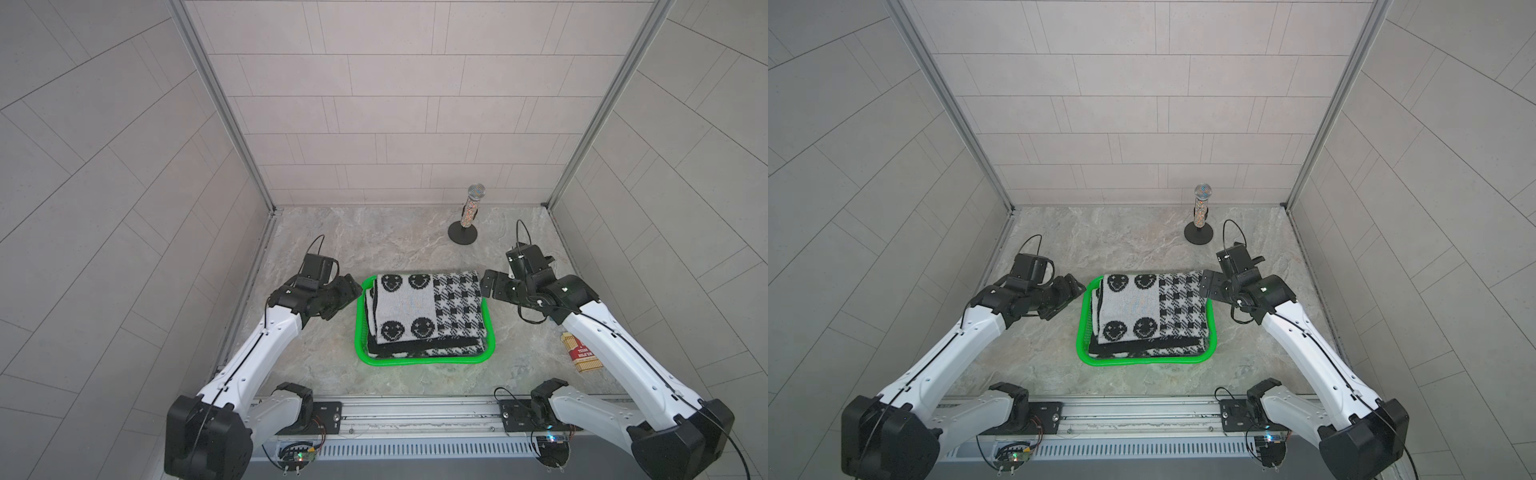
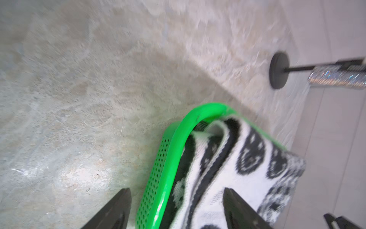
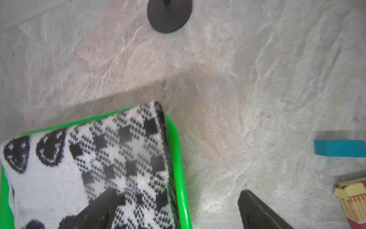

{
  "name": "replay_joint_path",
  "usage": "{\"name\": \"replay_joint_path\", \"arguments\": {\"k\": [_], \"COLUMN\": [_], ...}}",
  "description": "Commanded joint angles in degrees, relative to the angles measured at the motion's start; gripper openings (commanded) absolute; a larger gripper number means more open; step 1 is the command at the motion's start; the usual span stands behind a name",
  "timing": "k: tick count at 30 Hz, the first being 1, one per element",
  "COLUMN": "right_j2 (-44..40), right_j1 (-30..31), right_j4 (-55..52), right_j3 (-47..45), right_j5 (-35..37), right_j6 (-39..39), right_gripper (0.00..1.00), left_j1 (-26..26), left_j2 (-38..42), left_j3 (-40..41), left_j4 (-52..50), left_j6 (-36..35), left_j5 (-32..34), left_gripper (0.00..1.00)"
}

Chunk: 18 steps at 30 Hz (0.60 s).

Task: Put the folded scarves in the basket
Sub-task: Reset both arms

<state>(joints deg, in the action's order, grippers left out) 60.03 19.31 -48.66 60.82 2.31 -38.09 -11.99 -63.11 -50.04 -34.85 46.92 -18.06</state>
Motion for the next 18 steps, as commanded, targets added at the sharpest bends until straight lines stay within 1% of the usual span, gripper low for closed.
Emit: {"name": "replay_joint_path", "arguments": {"k": [1,3,4,6,8,9,10,11,12,13,14,15,17,18], "right_j2": [-2.1,-3.4,-4.2,-5.3,-6.3,-6.5,-6.8,-7.3,-7.7,-8.5,-9.7,-10.7,-12.0,-11.9], "right_j1": [-3.8,-5.1,-5.2,-5.3,-5.3,-5.6,-6.1,-6.5,-6.8,-6.9,-6.9,-6.9,-6.9,-6.9], "right_j4": [-2.3,0.0,1.9,5.1,7.6,9.2,11.7,15.7,19.5,24.7,30.5,35.2,43.9,47.4], "right_j3": [2.3,2.2,1.6,0.0,-2.0,-3.2,-5.0,-7.5,-9.9,-13.3,-17.2,-20.2,-26.0,-28.6], "right_j5": [5.4,7.3,9.1,12.6,18.6,20.1,20.3,19.4,19.0,18.7,18.6,19.1,21.2,21.9], "right_j6": [2.4,4.2,5.8,7.4,6.8,6.8,7.7,10.1,11.7,14.1,17.0,18.5,20.7,22.0], "right_gripper": [1.0,1.0,1.0,1.0,1.0,1.0,1.0,1.0,1.0,1.0,1.0,1.0,1.0,1.0], "left_j1": [5.8,9.0,10.2,11.6,12.5,12.6,12.5,12.6,12.6,12.8,12.8,12.5,11.2,11.2], "left_j2": [-1.9,-3.8,-4.9,-7.0,-8.0,-8.1,-8.1,-7.9,-7.3,-5.9,-3.6,-1.4,3.2,4.1], "left_j3": [-2.9,-3.8,-4.3,-5.5,-5.2,-5.0,-4.4,-3.1,-1.1,2.8,7.3,11.2,21.6,25.5], "left_j4": [-3.2,-0.8,0.2,1.3,4.7,5.1,5.5,6.1,8.0,12.2,19.4,26.7,44.1,52.1], "left_j6": [-3.6,-5.0,-6.7,-10.0,-13.7,-15.0,-15.4,-15.2,-14.6,-13.3,-14.8,-17.5,-23.2,-24.5], "left_j5": [-0.9,-4.5,-4.8,-2.8,-0.2,3.9,9.8,16.7,21.4,25.2,26.7,28.5,36.5,38.9], "left_gripper": [1.0,1.0,1.0,1.0,1.0,1.0,1.0,1.0,1.0,1.0,1.0,1.0,1.0,1.0]}}
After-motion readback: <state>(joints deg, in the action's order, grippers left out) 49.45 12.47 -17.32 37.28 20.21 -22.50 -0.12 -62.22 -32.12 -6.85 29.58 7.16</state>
